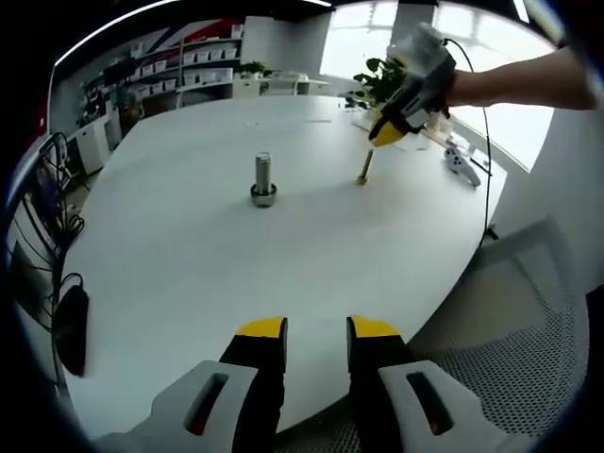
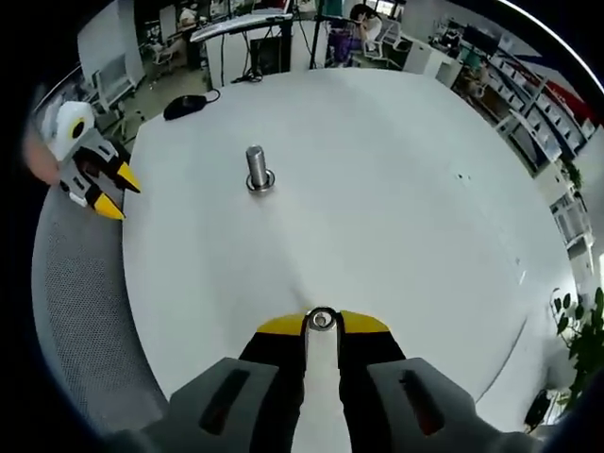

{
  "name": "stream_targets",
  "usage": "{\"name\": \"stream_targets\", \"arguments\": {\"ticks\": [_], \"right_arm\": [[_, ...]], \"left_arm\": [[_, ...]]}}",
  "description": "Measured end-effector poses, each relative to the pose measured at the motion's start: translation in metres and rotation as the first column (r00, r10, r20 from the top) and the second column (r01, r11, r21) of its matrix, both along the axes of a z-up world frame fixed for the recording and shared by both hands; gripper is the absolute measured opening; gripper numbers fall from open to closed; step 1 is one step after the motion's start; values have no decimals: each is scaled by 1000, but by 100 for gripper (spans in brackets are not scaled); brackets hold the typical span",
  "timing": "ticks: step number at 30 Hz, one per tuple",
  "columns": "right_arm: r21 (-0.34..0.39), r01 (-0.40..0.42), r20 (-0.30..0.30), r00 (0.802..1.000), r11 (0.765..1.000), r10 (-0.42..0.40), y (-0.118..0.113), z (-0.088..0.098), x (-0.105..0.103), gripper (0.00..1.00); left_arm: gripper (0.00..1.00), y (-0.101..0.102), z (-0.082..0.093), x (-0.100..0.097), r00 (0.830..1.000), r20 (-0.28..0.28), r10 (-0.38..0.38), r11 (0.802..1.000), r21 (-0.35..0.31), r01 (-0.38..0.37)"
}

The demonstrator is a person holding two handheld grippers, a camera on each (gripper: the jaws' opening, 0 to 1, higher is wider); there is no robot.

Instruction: Place the washer onto the threaded stud by aligning its center hole with the stud, sliding it down to the base, and recovering from edge contact or off-axis alignment until the washer reaches the visible bottom stop.

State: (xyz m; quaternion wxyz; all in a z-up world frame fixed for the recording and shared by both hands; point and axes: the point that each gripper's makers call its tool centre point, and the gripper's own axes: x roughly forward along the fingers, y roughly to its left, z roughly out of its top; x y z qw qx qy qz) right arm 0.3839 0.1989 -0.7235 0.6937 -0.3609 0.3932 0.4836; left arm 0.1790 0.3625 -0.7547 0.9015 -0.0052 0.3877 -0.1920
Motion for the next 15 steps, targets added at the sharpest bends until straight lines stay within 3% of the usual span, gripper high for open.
{"name": "stream_targets", "arguments": {"ticks": [15], "right_arm": [[-57, -25, -24, 999, 998, 24, -3, -16, -1, 14]], "left_arm": [[23, 0, 0, 0, 1000, -1, -5, 1000, -1, 5]]}}
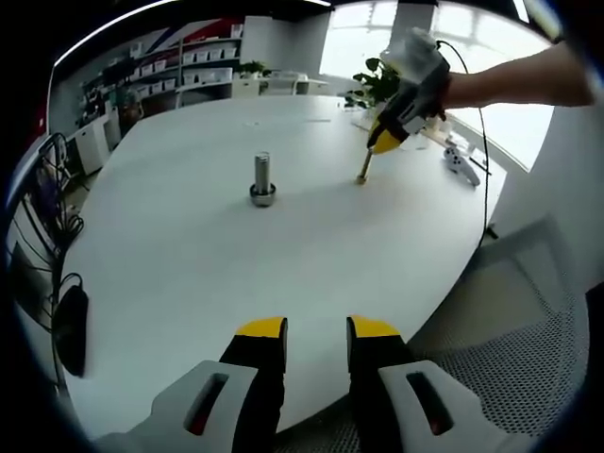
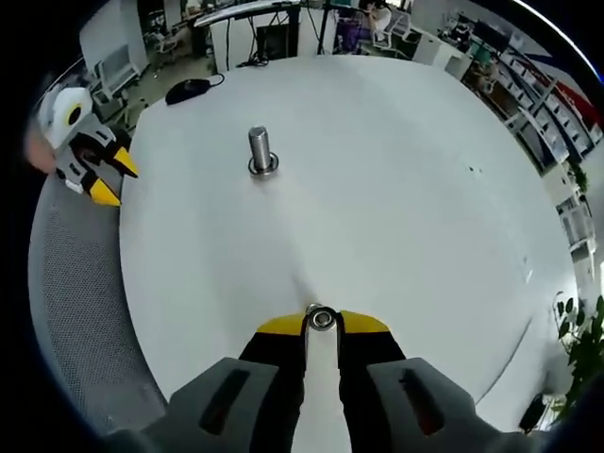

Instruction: Place the washer onto the threaded stud by aligning its center hole with the stud, sliding it down to the base, and recovering from edge contact or off-axis alignment until the washer reaches the visible bottom stop.

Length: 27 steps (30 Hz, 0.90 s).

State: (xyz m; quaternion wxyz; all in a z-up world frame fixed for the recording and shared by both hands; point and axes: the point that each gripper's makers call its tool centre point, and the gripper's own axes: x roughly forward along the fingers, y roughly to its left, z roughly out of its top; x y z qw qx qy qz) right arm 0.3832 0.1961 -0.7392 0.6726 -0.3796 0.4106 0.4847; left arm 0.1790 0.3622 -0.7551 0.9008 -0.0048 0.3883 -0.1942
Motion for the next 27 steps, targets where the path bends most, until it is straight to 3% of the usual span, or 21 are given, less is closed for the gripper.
{"name": "stream_targets", "arguments": {"ticks": [27], "right_arm": [[-43, 28, -75, 997, 999, -31, 2, -40, 0, 14]], "left_arm": [[23, 0, -2, -1, 1000, -13, 3, 1000, -4, -3]]}}
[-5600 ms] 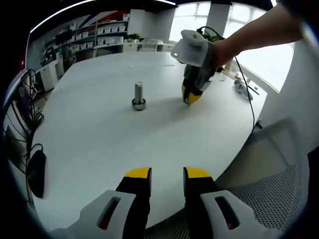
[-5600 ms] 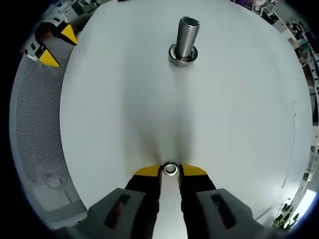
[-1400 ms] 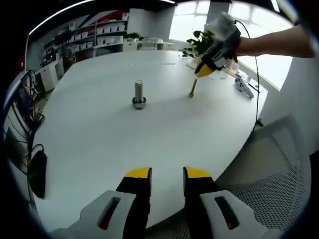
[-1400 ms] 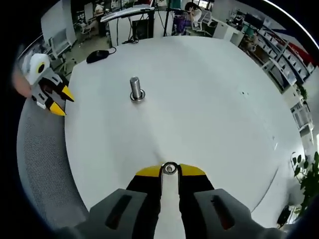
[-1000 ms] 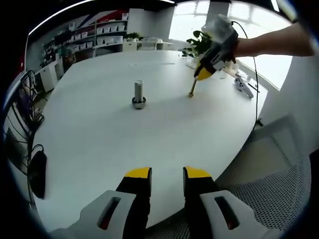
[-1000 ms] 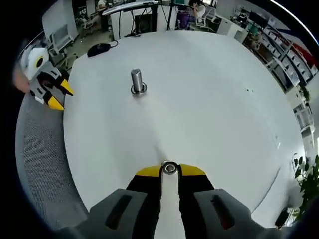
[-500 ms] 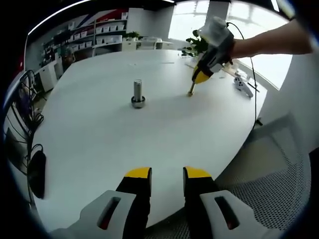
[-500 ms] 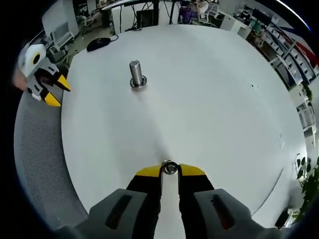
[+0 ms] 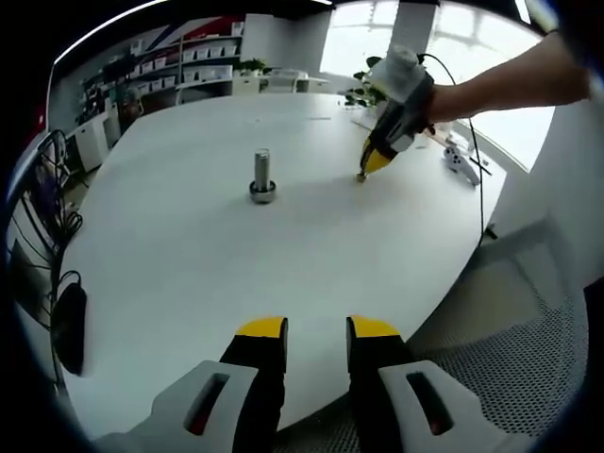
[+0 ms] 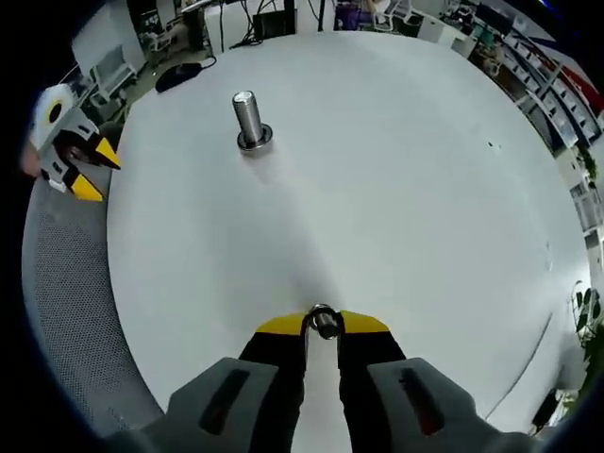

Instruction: Place the washer onto the threaded stud by aligning its center hole with the stud, sliding it down to the base, and recovering from edge contact or off-axis alignment until the washer reaches the visible bottom stop.

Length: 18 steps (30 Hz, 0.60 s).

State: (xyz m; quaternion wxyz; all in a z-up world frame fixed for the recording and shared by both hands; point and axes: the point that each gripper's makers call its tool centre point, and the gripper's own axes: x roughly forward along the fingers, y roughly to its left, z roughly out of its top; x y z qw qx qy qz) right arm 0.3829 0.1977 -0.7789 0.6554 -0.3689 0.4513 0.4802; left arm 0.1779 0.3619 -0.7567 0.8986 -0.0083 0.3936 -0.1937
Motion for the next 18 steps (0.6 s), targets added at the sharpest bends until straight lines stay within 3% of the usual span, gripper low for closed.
{"name": "stream_targets", "arguments": {"ticks": [12, 18], "right_arm": [[37, 34, -17, 999, 999, -34, 17, -5, 1, 14], [48, 6, -6, 1000, 999, -6, 31, -7, 0, 14]], "left_arm": [[23, 0, -1, 0, 1000, -5, 0, 1000, 2, 0], [22, 0, -2, -1, 1000, -11, 3, 1000, 2, -3]]}}
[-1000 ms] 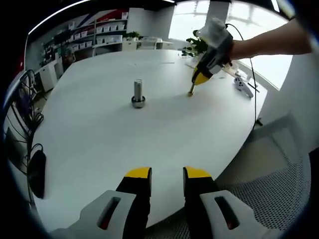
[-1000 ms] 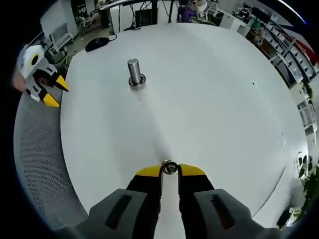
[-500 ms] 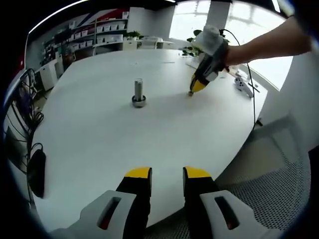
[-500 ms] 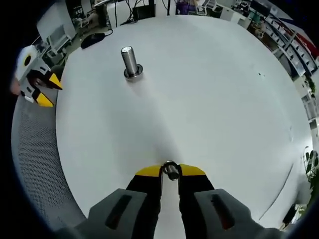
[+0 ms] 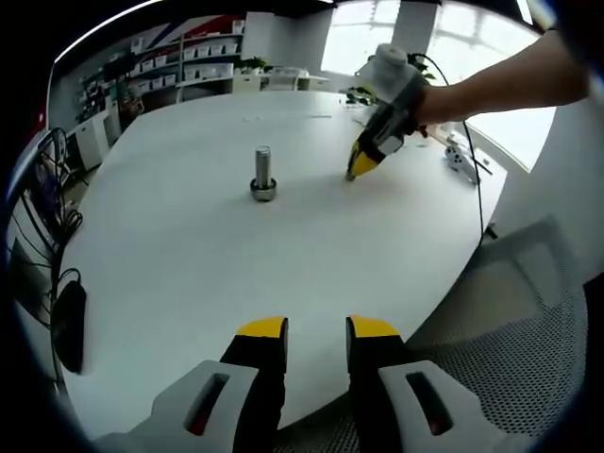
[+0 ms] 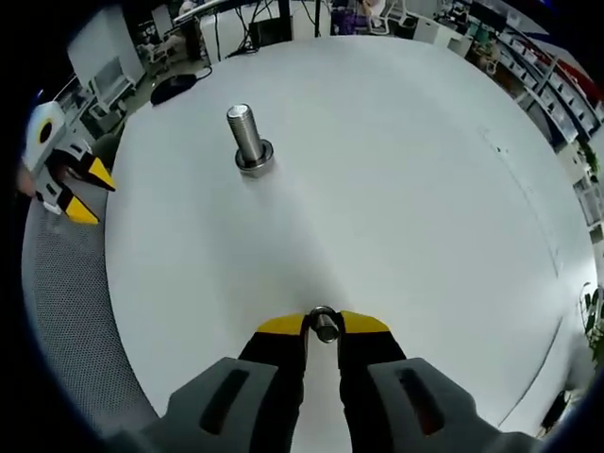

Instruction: Place the washer onto the threaded stud by aligning its center hole with the stud, sliding it down to the base, and recovering from edge contact or off-axis alignment until the washer reaches the visible bottom stop.

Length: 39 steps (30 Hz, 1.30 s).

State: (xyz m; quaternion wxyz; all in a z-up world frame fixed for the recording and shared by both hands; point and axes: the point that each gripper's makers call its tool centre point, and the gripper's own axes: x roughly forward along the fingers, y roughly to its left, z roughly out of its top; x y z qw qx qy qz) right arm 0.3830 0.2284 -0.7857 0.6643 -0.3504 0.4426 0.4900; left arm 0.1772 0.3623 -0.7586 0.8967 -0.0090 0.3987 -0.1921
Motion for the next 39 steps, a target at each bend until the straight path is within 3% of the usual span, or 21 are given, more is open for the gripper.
{"name": "stream_targets", "arguments": {"ticks": [9, 13, 23, 34, 36, 39], "right_arm": [[20, -1, 14, 1000, 1000, 1, 13, -1, 2, 15], [-7, -35, 29, 999, 999, 35, 14, -6, -2, 16], [32, -20, 59, 998, 999, 18, 14, 0, 1, 24], [169, 47, 92, 994, 984, -64, 0, 24, -8, 29], [228, 81, 43, 995, 970, -93, 2, 29, -19, 30], [240, 78, 85, 991, 968, -101, -8, 36, -23, 30]], "left_arm": [[22, 1, -1, 0, 1000, -2, 6, 1000, -1, -6], [22, 1, -1, 0, 1000, -4, 7, 1000, 1, -7], [22, 2, -2, 0, 1000, -6, 10, 1000, 3, -10], [22, 3, -1, 1, 1000, -4, 17, 1000, -3, -17], [22, 2, -1, 0, 1000, -5, 16, 1000, -4, -16], [22, 2, 0, 1, 1000, -2, 13, 1000, -5, -13]]}}
